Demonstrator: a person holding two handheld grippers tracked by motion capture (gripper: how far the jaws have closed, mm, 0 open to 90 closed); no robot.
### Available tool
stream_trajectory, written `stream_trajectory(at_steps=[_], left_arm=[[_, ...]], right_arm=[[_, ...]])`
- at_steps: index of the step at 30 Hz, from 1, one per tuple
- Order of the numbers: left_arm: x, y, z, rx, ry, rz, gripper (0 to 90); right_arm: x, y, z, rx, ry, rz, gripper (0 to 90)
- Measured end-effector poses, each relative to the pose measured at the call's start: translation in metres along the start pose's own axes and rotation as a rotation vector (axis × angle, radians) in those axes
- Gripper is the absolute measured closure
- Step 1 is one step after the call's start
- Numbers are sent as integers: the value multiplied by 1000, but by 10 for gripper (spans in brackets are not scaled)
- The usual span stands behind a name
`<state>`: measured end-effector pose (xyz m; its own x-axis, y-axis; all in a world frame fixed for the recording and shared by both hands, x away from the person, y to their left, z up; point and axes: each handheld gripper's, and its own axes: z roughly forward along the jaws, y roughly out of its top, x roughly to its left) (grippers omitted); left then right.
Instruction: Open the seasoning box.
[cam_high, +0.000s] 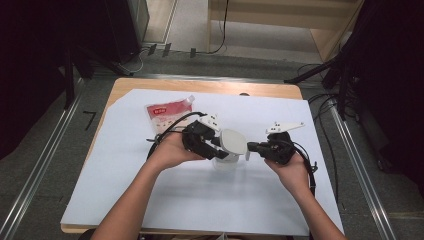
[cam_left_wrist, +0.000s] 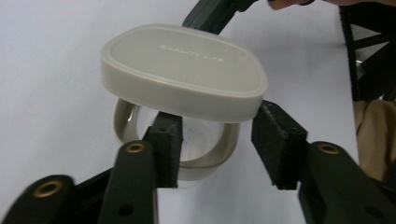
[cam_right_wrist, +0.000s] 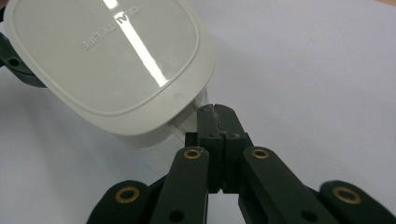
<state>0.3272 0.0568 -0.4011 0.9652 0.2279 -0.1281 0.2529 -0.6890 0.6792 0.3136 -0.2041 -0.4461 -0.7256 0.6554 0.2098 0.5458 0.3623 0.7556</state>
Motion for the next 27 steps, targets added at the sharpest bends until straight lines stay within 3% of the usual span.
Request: stream_trajectory(at_steps=[1, 12, 16, 22, 27], left_arm=[[-1, 1, 0, 1, -7, 4, 647], [-6, 7, -1, -8, -43, 10, 818], [-5, 9, -2, -23, -37, -13, 854], [-11, 16, 3, -33, -31, -14, 885], [-12, 21, 8, -34, -54, -43, 881]], right_arm=[[0, 0, 0, 0, 0, -1, 900], [0, 0, 0, 1, 1, -1, 900], [0, 0, 0, 0, 3, 2, 900], [0, -1, 0, -1, 5, 5, 900], [-1, -1, 0, 1, 4, 10, 900]])
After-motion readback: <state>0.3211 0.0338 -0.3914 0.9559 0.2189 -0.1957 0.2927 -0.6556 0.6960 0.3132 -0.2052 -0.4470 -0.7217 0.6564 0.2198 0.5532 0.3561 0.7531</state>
